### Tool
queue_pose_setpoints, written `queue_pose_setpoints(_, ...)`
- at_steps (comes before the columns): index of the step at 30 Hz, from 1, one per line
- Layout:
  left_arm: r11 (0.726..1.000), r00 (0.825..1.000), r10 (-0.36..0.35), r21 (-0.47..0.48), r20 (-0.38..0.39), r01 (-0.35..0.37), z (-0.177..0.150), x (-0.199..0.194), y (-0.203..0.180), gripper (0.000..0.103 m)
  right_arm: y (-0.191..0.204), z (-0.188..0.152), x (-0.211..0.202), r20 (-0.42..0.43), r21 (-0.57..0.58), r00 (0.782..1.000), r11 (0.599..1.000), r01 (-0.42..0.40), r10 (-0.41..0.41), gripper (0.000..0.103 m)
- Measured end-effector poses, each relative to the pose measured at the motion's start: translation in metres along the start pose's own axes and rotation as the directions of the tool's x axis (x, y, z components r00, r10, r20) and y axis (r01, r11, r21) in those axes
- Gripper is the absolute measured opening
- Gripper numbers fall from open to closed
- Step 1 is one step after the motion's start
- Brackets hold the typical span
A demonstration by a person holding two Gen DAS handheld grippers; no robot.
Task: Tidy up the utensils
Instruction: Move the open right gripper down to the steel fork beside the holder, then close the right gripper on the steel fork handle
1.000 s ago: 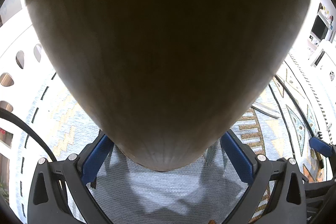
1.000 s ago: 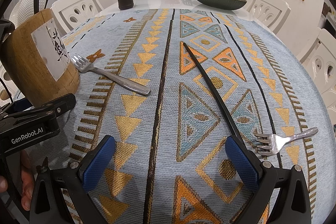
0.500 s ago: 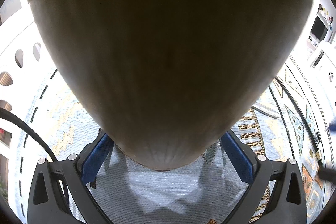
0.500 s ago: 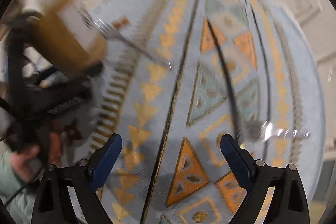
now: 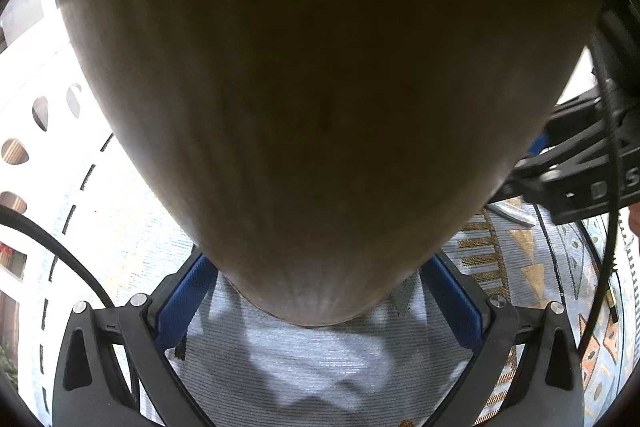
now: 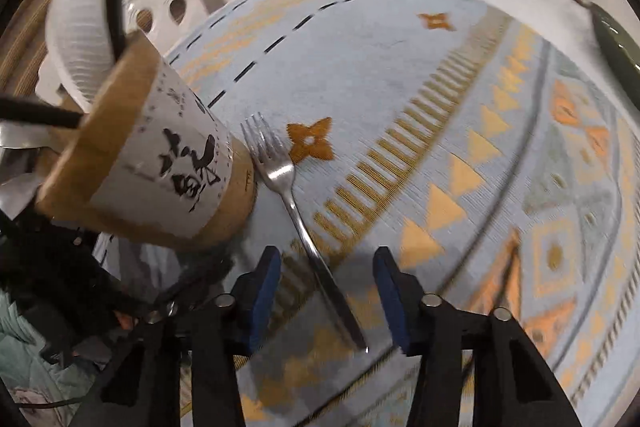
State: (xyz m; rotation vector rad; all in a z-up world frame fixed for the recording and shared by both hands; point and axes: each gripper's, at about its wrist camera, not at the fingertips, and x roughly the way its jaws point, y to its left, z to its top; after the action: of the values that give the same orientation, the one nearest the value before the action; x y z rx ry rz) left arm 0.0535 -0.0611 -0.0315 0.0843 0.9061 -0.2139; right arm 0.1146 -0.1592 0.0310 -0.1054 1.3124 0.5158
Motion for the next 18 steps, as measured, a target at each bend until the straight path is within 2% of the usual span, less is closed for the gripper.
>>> queue_pose_setpoints(1,1.000,1.000,0.000,0.000,0.000,0.000,0.000,0.000,0.000,0.102,0.000,0.000,0.005,0.000,0.007,1.000,1.000,-0.015,0.015,0.037)
queue_pose_setpoints(2,1.000,1.000,-0.002,0.000,0.000,0.002,0.000,0.000,0.001,0.103,0.000,-0.001,0.007,0.010,0.013,1.000,1.000,-0.001,0.001,0.030)
queue_pose_setpoints(4,1.000,1.000,-0.011,0.000,-0.001,0.011,0.000,0.000,0.001,0.103,-0.001,-0.005,0.008,0.045,0.032,0.999,0.999,0.027,-0.028,0.023)
queue_pose_setpoints(5,1.000,1.000,-0.012,0.000,-0.001,0.012,0.000,0.001,0.002,0.103,-0.002,-0.009,0.007,0.055,0.058,0.998,0.998,0.035,-0.038,0.016)
queue_pose_setpoints(10,1.000,1.000,-0.018,-0.001,-0.001,0.018,0.001,0.000,0.003,0.103,-0.005,-0.040,-0.007,0.038,0.174,0.996,0.982,0.071,-0.079,0.007)
queue_pose_setpoints(14,1.000,1.000,-0.020,-0.002,-0.002,0.020,0.002,0.000,0.005,0.103,-0.010,-0.085,-0.025,0.024,0.347,0.999,0.938,0.016,-0.026,0.007)
queue_pose_setpoints(18,1.000,1.000,-0.020,-0.002,-0.002,0.020,0.002,0.000,0.005,0.103,0.005,-0.130,-0.031,-0.003,0.446,1.000,0.895,-0.018,0.022,0.007)
